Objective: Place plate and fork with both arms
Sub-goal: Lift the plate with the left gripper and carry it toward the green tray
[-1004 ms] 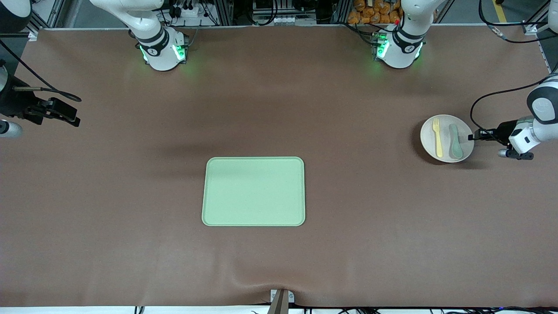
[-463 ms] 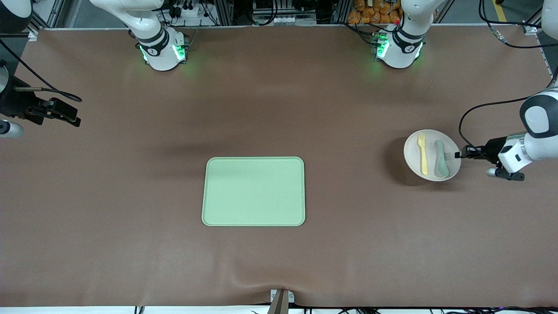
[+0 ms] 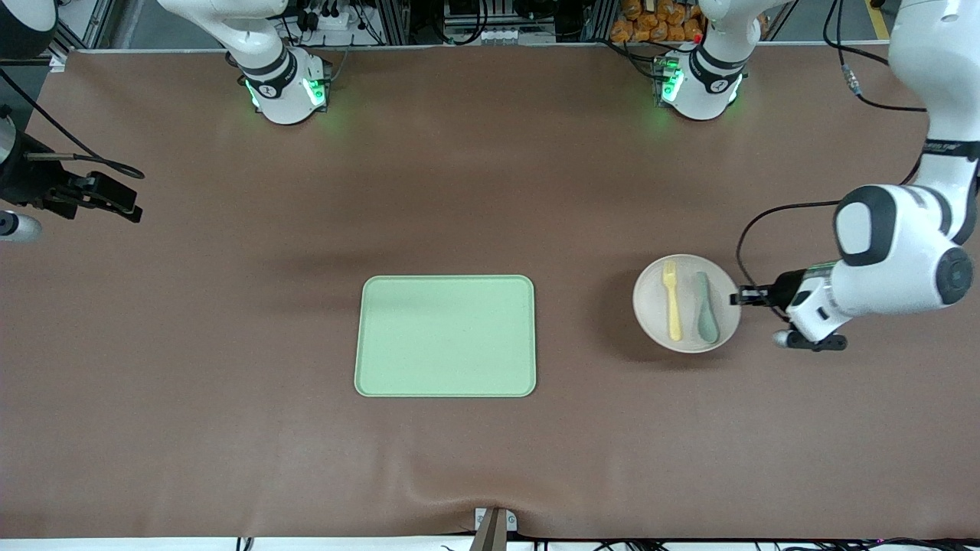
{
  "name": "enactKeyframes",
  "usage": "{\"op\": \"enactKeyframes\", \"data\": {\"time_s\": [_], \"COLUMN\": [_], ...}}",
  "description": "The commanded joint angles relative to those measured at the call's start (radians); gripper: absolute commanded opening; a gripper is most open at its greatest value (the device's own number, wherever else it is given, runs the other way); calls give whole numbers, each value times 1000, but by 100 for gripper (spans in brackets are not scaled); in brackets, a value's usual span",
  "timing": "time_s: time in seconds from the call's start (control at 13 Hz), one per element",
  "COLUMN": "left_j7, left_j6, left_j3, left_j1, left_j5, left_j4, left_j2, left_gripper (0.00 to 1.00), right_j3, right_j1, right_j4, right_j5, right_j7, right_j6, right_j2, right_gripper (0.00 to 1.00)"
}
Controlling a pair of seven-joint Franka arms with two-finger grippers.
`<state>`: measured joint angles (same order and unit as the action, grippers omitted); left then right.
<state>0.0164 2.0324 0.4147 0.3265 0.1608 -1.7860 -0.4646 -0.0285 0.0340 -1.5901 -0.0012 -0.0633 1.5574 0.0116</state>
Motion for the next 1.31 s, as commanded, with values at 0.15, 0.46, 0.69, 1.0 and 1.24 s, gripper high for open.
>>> {"op": "enactKeyframes", "data": {"time_s": [0.15, 0.46, 0.69, 1.0, 1.24], "left_j7": [-162, -341, -432, -536, -621], "left_j6": [-14, -3, 67, 118, 207], "left_j3": [-7, -8, -14, -23, -74], "left_j1": [-121, -259, -339, -434, -549], "left_j5": [14, 9, 9, 6, 8], "left_j4": [141, 241, 275, 352, 369], "left_j2": [-113, -186, -229, -298, -339], "left_gripper": [0, 0, 0, 0, 0], "right_j3": [1, 1, 1, 1, 1], "right_j1": [0, 0, -3, -5, -5], "right_j4": [-5, -5, -5, -5, -5], "right_j5": [10, 10, 10, 10, 10], "right_j7": [11, 11, 11, 11, 11], "right_j6": [3, 7, 9, 12, 10], "right_j2": [-7, -7, -5, -5, -4], "right_gripper": [100, 100, 100, 100, 100]}}
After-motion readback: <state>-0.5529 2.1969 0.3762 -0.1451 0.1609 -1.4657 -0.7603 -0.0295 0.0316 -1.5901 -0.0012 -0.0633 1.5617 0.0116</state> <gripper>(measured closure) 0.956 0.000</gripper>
